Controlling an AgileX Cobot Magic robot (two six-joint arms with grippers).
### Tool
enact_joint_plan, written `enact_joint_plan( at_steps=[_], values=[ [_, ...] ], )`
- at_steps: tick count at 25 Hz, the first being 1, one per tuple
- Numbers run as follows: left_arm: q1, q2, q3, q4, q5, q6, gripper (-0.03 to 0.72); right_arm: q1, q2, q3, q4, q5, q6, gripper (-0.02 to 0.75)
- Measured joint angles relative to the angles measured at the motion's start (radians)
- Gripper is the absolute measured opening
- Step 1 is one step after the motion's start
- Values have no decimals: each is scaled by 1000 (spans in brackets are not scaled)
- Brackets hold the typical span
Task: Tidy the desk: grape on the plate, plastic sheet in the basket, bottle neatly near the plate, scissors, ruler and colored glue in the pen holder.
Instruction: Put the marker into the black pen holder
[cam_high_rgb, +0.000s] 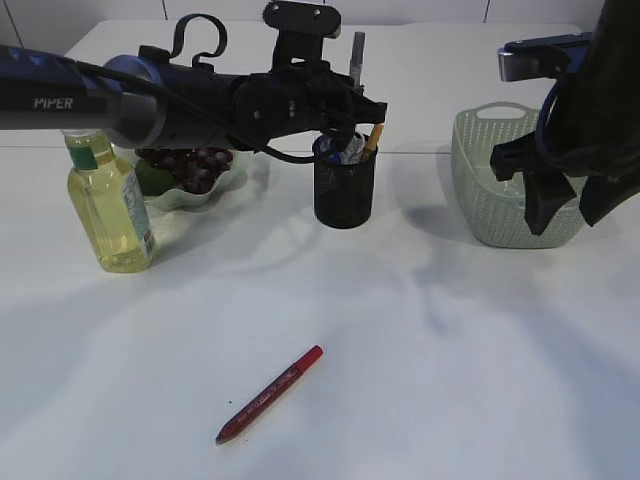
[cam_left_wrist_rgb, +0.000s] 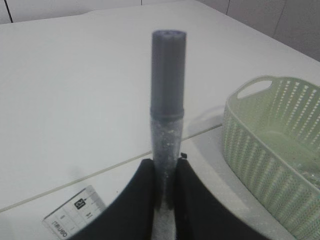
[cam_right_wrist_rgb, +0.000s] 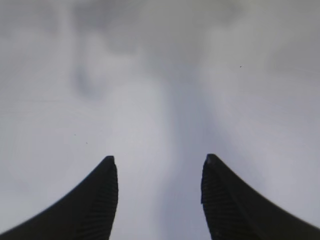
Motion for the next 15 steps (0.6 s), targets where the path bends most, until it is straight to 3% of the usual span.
enact_joint_plan(
  at_steps=[15],
  values=[
    [0,0,0,0,-5,0,169,0,0,0,0,0,-2,426]
  ],
)
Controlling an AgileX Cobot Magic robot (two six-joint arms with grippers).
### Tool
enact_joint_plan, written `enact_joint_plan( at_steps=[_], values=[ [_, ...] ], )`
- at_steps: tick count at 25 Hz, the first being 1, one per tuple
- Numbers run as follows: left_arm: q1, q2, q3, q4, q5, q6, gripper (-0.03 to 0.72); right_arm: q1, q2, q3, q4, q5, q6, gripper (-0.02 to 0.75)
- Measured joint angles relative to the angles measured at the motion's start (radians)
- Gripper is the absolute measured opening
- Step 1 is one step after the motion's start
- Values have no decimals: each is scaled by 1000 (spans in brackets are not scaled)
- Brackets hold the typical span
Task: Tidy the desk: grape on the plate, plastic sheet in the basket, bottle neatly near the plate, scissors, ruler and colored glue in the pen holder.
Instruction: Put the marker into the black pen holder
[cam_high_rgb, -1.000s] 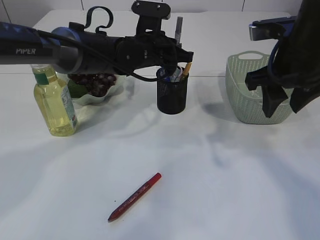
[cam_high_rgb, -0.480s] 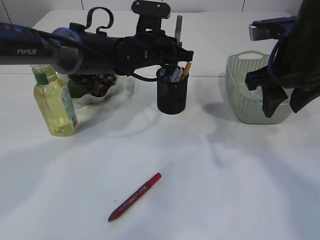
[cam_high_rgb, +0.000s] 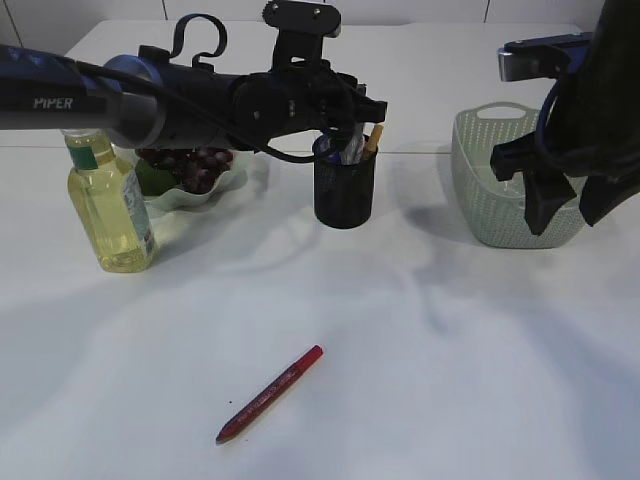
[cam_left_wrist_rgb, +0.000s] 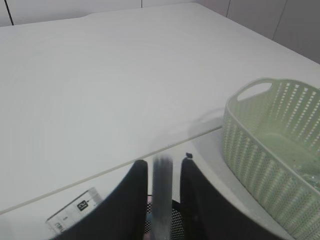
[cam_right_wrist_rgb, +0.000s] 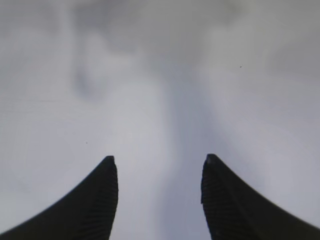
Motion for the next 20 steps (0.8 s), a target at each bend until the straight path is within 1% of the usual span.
enact_joint_plan(
  at_steps=[7,10,13,16,20],
  values=[
    [0,0,0,0,8,0,194,0,0,0,0,0,0,426],
    [0,-2,0,0,52,0,197,0,0,0,0,0,0,426],
    [0,-32,0,6,127,0,202,0,0,0,0,0,0,426],
    [0,-89,0,39,221,0,206,0,0,0,11,0,0,426],
    [0,-173,0,79,409,0,223,0,0,0,24,0,0,426]
  ],
)
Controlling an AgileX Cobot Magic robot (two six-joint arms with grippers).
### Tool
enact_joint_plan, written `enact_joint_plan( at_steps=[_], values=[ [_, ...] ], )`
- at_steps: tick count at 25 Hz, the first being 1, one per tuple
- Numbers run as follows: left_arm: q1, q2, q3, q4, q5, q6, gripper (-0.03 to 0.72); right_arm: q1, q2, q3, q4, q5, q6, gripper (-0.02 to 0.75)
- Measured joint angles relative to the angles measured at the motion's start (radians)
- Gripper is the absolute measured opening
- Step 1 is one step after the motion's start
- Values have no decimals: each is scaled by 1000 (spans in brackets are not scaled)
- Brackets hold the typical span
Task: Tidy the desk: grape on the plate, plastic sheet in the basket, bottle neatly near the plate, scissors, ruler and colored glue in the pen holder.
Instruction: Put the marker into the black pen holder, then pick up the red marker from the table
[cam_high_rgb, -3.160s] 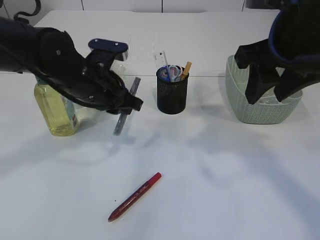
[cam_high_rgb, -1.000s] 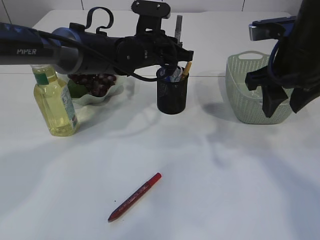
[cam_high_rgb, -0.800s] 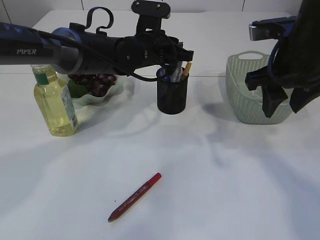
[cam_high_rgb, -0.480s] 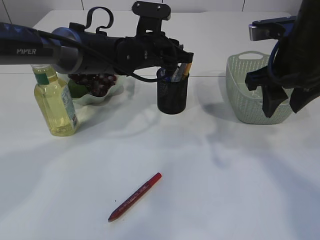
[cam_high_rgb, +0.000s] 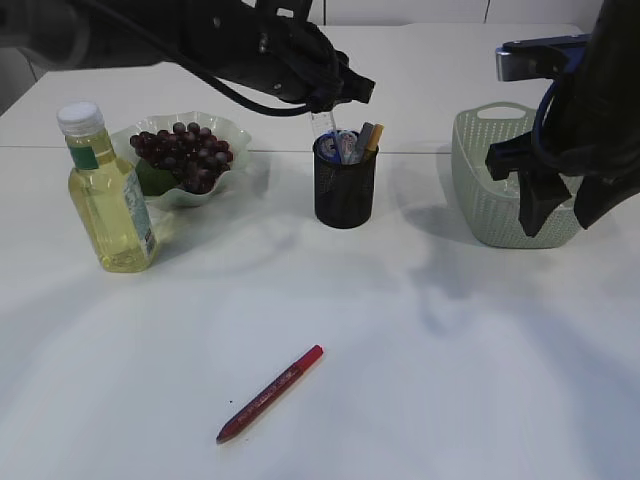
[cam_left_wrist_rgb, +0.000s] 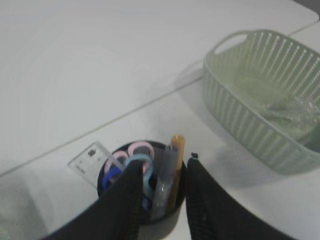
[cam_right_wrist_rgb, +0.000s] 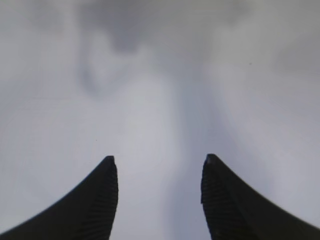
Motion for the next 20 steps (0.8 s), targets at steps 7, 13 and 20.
enact_joint_plan(
  at_steps=[7,13,20],
  values=[
    [0,-91,0,11,460,0,242,0,0,0,12,0,0,426],
    [-9,-98,0,8,798,0,243,0,0,0,32,0,-9,426],
    [-73,-98,0,13,970,-61,244,0,0,0,34,0,-14,425]
  ],
)
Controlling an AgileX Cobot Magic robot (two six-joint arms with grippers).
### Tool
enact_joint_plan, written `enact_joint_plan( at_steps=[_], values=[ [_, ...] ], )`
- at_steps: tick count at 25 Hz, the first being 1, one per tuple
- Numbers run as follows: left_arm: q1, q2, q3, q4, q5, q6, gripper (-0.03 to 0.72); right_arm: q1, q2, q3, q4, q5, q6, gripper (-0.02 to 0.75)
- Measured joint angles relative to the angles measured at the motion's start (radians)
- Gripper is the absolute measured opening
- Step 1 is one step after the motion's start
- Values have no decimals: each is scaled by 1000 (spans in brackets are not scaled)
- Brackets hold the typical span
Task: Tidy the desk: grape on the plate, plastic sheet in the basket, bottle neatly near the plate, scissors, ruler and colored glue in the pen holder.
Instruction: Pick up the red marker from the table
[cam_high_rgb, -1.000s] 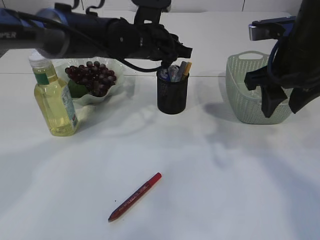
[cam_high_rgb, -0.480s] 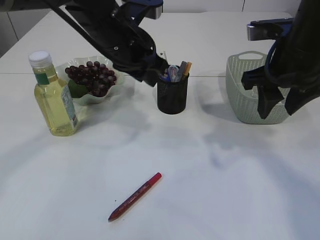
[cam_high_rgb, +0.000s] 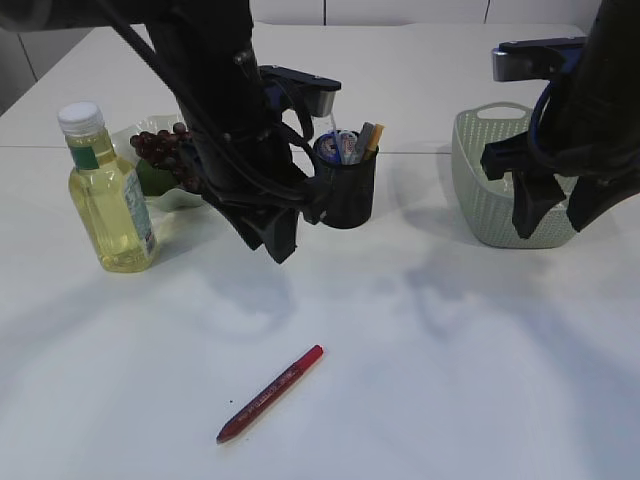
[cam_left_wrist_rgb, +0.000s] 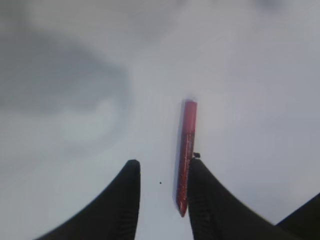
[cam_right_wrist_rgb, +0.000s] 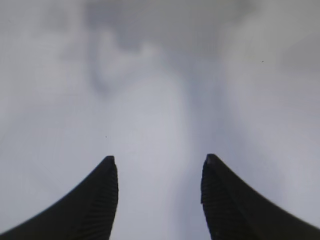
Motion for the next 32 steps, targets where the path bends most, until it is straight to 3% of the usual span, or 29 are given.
enact_joint_plan(
  at_steps=[8,16,32],
  values=[
    [-76,0,108,42,10,-83,310,0,0,0,2,-1,-6,425],
    [-127,0,272,44,-19,-94,322,0,0,0,2,-1,-8,425],
    [-130,132,281,81,-151,-96,323,0,0,0,2,-1,-13,424]
  ],
)
